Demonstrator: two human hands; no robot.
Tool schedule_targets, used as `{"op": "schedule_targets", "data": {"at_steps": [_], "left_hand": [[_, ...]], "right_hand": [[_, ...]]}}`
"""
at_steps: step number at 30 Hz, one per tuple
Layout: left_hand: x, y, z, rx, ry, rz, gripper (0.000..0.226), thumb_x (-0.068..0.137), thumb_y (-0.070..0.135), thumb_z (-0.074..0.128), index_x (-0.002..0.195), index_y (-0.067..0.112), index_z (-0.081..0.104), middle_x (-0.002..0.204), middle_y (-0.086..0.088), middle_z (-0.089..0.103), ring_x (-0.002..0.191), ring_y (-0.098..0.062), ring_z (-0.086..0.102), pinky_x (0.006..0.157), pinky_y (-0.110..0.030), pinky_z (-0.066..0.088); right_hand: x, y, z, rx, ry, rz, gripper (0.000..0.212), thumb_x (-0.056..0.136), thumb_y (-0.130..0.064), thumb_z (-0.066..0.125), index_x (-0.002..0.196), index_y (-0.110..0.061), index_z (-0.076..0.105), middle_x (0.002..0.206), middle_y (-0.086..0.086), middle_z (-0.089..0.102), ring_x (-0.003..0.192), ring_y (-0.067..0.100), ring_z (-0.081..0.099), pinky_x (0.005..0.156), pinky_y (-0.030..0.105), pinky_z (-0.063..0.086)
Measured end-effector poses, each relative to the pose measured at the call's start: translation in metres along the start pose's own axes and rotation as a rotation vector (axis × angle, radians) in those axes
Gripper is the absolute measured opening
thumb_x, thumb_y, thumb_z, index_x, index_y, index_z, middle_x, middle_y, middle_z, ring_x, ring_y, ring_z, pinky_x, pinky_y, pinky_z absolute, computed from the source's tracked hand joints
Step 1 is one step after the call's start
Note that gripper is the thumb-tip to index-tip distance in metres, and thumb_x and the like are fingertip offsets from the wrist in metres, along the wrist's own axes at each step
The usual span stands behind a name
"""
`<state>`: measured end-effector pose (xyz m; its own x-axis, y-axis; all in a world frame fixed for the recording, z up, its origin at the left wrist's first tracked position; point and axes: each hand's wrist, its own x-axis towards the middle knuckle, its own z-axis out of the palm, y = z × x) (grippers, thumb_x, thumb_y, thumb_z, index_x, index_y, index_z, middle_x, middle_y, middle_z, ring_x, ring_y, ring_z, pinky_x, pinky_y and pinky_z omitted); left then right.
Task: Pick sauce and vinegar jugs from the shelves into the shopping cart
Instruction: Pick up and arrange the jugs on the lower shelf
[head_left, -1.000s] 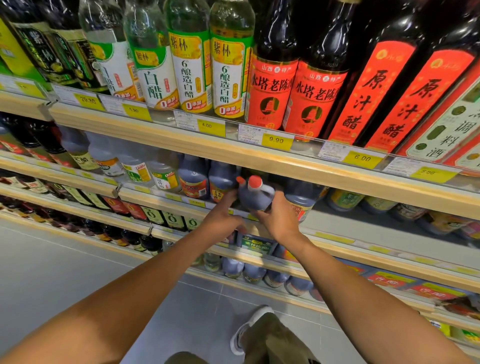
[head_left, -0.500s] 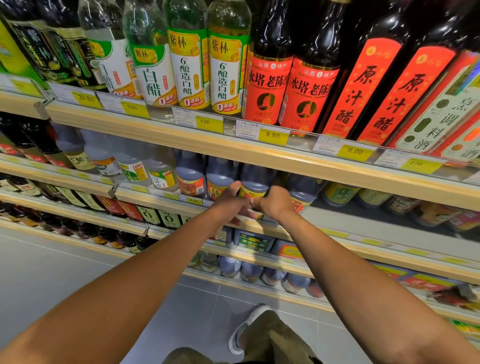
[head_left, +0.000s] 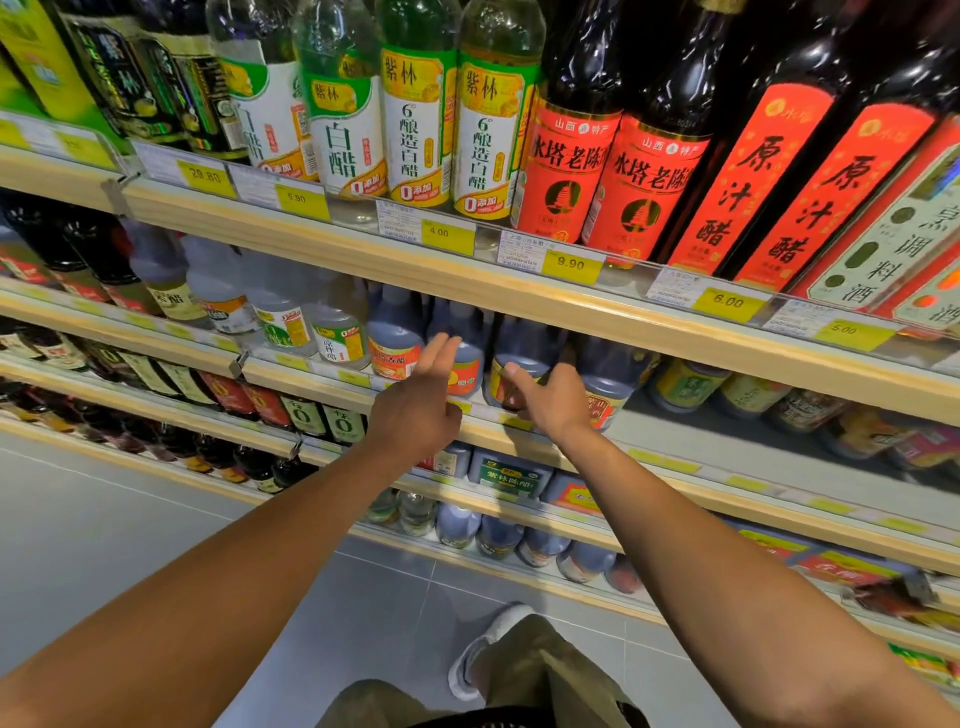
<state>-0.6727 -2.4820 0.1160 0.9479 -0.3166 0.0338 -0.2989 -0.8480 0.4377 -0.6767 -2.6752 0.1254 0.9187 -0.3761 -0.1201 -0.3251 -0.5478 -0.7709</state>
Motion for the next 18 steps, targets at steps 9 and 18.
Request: {"op": "schedule_targets", "data": {"at_steps": [9, 18], "left_hand": [[0.004, -0.001, -0.007, 0.094, -0.135, -0.050, 0.095, 0.084, 0.018, 0.058, 0.158, 0.037, 0.002, 0.167, 0.022, -0.011, 0.077, -0.020, 0.063, 0.055, -0.031, 0.046], [0.000, 0.007, -0.004, 0.146, -0.014, 0.055, 0.080, 0.087, 0.019, 0.054, 0.159, 0.028, 0.019, 0.169, 0.011, 0.006, 0.074, -0.023, 0.065, 0.055, -0.032, 0.051]], "right_hand": [[-0.006, -0.009, 0.005, 0.009, 0.015, 0.035, 0.042, 0.092, -0.045, 0.071, 0.092, -0.010, 0.048, 0.073, 0.001, 0.060, 0.075, 0.021, 0.064, 0.060, 0.030, 0.039], [-0.037, 0.048, -0.036, 0.071, 0.111, -0.092, 0.011, 0.086, -0.021, 0.072, 0.092, -0.018, 0.064, 0.089, -0.005, 0.069, 0.080, 0.017, 0.066, 0.077, 0.043, 0.056]]}}
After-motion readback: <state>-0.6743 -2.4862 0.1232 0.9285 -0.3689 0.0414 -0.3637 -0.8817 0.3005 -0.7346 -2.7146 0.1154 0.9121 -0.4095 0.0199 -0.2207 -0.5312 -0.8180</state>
